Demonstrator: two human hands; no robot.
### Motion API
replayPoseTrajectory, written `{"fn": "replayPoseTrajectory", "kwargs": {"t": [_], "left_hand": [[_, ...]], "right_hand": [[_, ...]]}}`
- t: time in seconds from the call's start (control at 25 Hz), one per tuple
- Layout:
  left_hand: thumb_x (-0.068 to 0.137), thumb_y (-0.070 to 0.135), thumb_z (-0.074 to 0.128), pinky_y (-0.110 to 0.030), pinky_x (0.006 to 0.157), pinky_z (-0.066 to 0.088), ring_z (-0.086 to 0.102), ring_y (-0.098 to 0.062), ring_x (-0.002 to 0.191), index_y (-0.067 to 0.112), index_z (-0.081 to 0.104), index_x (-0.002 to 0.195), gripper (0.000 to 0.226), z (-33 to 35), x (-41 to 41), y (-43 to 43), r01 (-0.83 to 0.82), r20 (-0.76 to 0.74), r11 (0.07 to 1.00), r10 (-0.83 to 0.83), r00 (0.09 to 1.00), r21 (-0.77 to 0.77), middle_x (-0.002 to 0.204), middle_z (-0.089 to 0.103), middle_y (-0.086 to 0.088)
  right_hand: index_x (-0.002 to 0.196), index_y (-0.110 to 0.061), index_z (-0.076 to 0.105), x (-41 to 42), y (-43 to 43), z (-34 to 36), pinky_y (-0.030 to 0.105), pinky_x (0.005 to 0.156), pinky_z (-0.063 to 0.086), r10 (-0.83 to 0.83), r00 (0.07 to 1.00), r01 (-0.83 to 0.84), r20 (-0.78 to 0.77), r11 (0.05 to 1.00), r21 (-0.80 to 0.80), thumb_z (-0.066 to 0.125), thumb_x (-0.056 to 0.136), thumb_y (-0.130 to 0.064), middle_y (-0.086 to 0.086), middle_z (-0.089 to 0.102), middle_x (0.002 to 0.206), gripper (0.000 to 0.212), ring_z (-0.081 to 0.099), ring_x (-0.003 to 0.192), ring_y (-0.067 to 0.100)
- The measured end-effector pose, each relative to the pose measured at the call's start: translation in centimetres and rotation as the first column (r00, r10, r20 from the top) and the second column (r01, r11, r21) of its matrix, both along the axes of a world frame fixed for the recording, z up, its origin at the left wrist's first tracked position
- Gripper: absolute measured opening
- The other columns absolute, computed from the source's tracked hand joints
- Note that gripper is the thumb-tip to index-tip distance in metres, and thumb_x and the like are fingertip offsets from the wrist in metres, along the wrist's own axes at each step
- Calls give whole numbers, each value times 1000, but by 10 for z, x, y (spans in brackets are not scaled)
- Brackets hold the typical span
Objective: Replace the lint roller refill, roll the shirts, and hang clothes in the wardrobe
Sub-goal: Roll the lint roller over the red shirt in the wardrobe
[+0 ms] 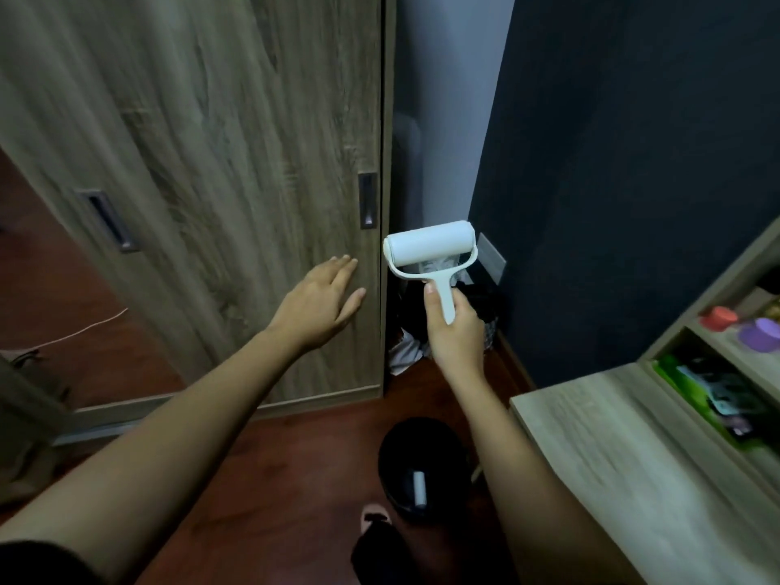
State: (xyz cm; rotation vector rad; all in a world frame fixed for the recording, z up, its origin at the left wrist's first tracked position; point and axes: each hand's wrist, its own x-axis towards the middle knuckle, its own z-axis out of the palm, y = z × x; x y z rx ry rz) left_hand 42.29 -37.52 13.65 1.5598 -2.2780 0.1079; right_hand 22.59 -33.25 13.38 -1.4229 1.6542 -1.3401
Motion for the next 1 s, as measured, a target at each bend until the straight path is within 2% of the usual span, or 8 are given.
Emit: {"fn": "replayPoseTrajectory", "kwargs": {"t": [0.28, 0.36, 0.48, 0.6, 0.68, 0.76, 0.88, 1.0], "left_hand": [[86, 38, 35, -38, 84, 54, 66, -35, 98, -4, 65, 109, 57, -22, 0, -189, 89, 468, 993, -118, 876, 83, 105, 69, -23], [88, 35, 40, -40, 90, 50, 62, -37, 106, -4, 61, 115, 52, -26, 0, -241, 110, 545, 986, -162, 822, 128, 113, 65, -24], [97, 30, 38, -41, 109, 30, 40, -37, 130, -1, 42, 135, 50, -30, 2, -295, 147, 690, 979, -206, 694, 144, 141, 42, -24], [85, 28, 45, -35, 93, 48, 63, -28, 98, 11, 71, 105, 37, -35, 0, -338, 238, 768, 952, -296, 568, 191, 108, 67, -12], [78, 27, 45, -33, 83, 53, 66, -21, 78, 18, 75, 84, 32, -41, 2, -359, 260, 841, 950, -281, 462, 174, 87, 71, -3], [78, 25, 38, -32, 78, 53, 64, -19, 74, 20, 75, 80, 37, -44, 3, -375, 291, 858, 942, -285, 427, 168, 82, 70, 1], [81, 24, 48, -31, 70, 50, 60, -19, 70, 18, 73, 76, 27, -50, 6, -377, 374, 874, 918, -286, 392, 133, 80, 67, 1], [83, 26, 52, -30, 67, 47, 58, -18, 69, 17, 73, 75, 24, -50, 12, -378, 436, 850, 893, -314, 424, 112, 79, 66, 2]], "right_hand": [[78, -23, 57, 4, -164, -4, 16, 51, 37, -35, 999, 34, 33, 999, 10, 47, 91, -46, -7, 57, 62, 29, 53, 59, 3], [80, -23, 57, -1, -205, -3, 12, 52, 38, -54, 998, 53, 31, 998, 16, 47, 91, -45, -8, 57, 64, 27, 53, 61, 1], [80, -22, 58, -9, -248, -3, 7, 49, 37, -55, 998, 55, 27, 998, 0, 48, 92, -43, -8, 57, 65, 26, 53, 61, 1], [81, -19, 60, -16, -282, -10, 6, 52, 38, -63, 997, 63, 33, 998, 5, 50, 91, -41, -7, 58, 65, 27, 54, 63, 2], [83, -21, 60, -17, -296, -13, 4, 54, 39, -78, 997, 78, 28, 997, 13, 51, 91, -41, -10, 60, 69, 24, 55, 66, -1], [85, -20, 61, -17, -304, -16, 4, 56, 39, -85, 996, 85, 19, 996, 6, 51, 91, -41, -11, 60, 69, 24, 56, 68, -1], [86, -18, 62, -12, -311, -16, 5, 56, 40, -87, 996, 87, 0, 996, -1, 51, 91, -41, -10, 60, 69, 25, 56, 67, -1], [81, -17, 61, -1, -313, -12, 11, 55, 40, -72, 997, 72, 8, 997, -32, 51, 91, -42, -7, 59, 65, 28, 54, 61, 2]]}}
